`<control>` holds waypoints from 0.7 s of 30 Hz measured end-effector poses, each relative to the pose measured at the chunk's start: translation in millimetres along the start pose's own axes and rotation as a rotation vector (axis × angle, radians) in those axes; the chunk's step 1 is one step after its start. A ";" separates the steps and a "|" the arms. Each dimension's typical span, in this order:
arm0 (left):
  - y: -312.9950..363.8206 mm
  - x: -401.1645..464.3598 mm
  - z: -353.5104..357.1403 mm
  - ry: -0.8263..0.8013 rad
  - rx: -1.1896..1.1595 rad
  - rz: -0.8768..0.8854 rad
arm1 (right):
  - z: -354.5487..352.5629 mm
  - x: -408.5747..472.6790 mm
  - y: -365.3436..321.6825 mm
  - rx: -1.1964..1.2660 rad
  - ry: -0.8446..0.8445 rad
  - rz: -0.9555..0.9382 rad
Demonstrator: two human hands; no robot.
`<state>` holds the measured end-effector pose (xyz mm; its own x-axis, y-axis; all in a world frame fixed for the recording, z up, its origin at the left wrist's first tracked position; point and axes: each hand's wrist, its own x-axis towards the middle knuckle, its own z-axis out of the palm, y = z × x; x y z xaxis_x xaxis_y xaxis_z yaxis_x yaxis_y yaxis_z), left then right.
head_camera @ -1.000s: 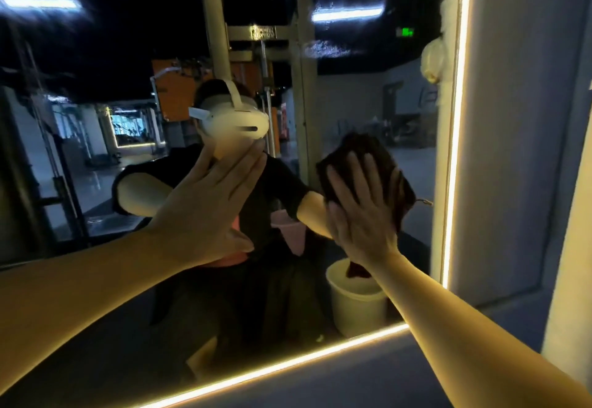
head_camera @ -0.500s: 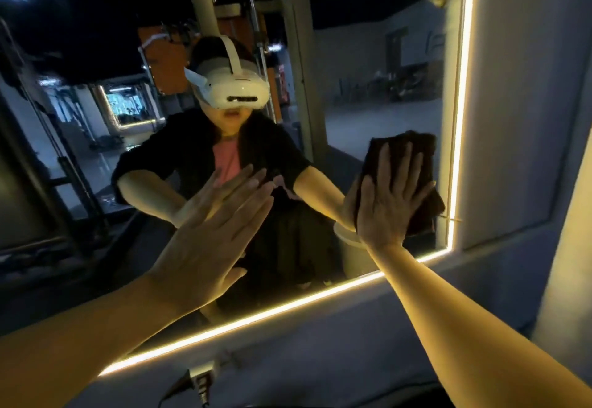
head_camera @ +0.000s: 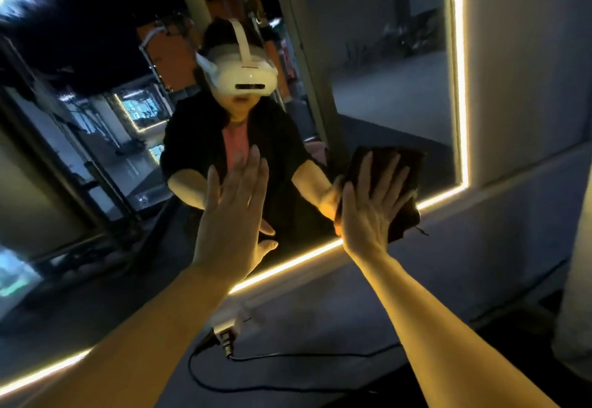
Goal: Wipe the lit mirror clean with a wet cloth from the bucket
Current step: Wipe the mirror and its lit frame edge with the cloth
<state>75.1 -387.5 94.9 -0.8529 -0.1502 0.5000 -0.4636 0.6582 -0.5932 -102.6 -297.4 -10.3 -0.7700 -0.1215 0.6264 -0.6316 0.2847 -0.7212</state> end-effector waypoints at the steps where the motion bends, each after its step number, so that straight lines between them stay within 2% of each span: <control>1: 3.0 0.7 0.3 0.019 -0.019 -0.023 | 3.2 -11.9 -6.1 -0.042 -0.058 -0.134; 3: 9.8 1.2 5.1 0.093 -0.104 -0.070 | 5.1 -28.0 -6.0 -0.106 -0.143 -0.404; 5: 19.4 -8.0 15.3 0.190 -0.261 -0.156 | 1.1 -21.5 6.0 -0.101 -0.136 -0.481; 7: 29.9 -26.8 30.0 0.259 -0.411 -0.279 | -3.1 -7.1 22.6 -0.074 -0.065 -0.336; 9: 37.8 -43.5 45.6 0.298 -0.477 -0.371 | -7.3 6.2 35.6 0.005 0.046 -0.081; 12: 36.8 -49.9 60.9 0.240 -0.471 -0.364 | 1.3 10.2 31.1 0.065 0.160 0.114; 14: 31.6 -51.8 62.8 0.224 -0.478 -0.319 | 13.2 -4.5 14.6 0.016 0.144 0.050; 18: 29.4 -57.0 58.8 0.187 -0.490 -0.315 | 28.4 -48.9 -0.4 -0.069 -0.060 -0.335; 19: 29.9 -56.7 57.3 0.177 -0.491 -0.316 | 26.2 -47.2 4.9 -0.068 -0.068 -0.359; 21: 30.0 -55.8 55.6 0.165 -0.482 -0.309 | 19.9 -31.1 17.1 -0.051 0.007 -0.260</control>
<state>95.5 -400.4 14.1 -0.6294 -0.2967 0.7182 -0.4901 0.8688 -0.0705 -91.2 -307.7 -48.0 -0.5816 -0.1909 0.7908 -0.8027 0.2925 -0.5197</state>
